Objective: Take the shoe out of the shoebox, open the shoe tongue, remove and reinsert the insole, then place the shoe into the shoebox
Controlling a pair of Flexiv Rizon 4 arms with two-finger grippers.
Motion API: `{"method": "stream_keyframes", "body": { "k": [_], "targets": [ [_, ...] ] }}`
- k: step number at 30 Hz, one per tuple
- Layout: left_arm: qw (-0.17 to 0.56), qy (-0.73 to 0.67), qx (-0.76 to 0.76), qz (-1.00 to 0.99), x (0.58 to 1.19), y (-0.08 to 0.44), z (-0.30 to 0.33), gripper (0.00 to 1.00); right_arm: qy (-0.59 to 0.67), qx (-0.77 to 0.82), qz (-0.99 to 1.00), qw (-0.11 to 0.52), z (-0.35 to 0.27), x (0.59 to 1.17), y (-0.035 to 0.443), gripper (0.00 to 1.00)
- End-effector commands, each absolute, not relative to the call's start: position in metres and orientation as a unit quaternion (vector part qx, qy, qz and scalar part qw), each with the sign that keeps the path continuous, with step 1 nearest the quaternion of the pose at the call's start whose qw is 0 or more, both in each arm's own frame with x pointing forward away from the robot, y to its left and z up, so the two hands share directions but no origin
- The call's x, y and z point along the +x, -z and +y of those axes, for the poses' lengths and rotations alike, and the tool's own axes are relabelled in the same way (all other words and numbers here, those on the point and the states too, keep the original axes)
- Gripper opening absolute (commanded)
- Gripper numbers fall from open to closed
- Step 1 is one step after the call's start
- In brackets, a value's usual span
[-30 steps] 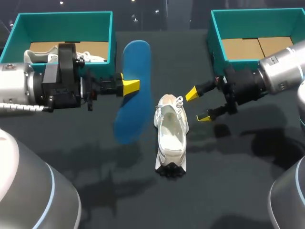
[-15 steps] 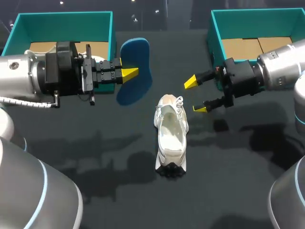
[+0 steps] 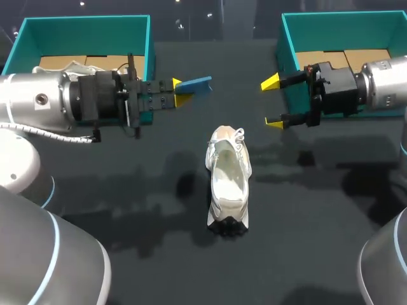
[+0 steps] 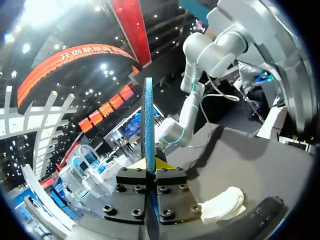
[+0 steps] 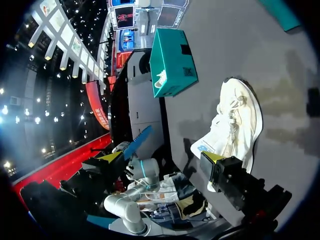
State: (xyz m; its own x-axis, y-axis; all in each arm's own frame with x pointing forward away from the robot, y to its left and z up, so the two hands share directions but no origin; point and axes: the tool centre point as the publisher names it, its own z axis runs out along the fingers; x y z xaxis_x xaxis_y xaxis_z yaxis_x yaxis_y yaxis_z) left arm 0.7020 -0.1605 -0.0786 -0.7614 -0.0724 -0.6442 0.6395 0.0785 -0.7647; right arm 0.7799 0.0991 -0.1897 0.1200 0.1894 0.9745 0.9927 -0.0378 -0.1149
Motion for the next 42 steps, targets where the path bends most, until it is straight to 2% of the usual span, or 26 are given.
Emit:
{"method": "stream_keyframes", "body": {
  "k": [1, 8, 17, 23, 33, 42],
  "targets": [
    [0.364, 0.570, 0.297, 0.674, 0.711, 0.076, -0.171, 0.00, 0.426, -0.579, -0.509, 0.473, 0.099, 0.781, 0.193, 1.00],
    [0.368, 0.565, 0.325, 0.664, 0.712, 0.079, -0.174, 0.00, 0.426, -0.579, -0.509, 0.473, 0.099, 0.781, 0.193, 1.00],
    [0.411, 0.511, 0.425, 0.624, 0.722, 0.116, -0.184, 0.00, 0.446, -0.577, -0.511, 0.455, 0.111, 0.791, 0.179, 1.00],
    [0.461, 0.467, 0.466, 0.594, 0.731, 0.124, -0.191, 0.00, 0.458, -0.567, -0.506, 0.461, 0.124, 0.802, 0.172, 1.00],
    [0.462, 0.467, 0.469, 0.591, 0.734, 0.122, -0.191, 0.00, 0.458, -0.567, -0.506, 0.461, 0.124, 0.802, 0.172, 1.00],
    [0.477, 0.461, 0.496, 0.561, 0.761, 0.144, -0.212, 0.00, 0.476, -0.546, -0.523, 0.449, 0.141, 0.802, 0.162, 1.00]
  ]
}}
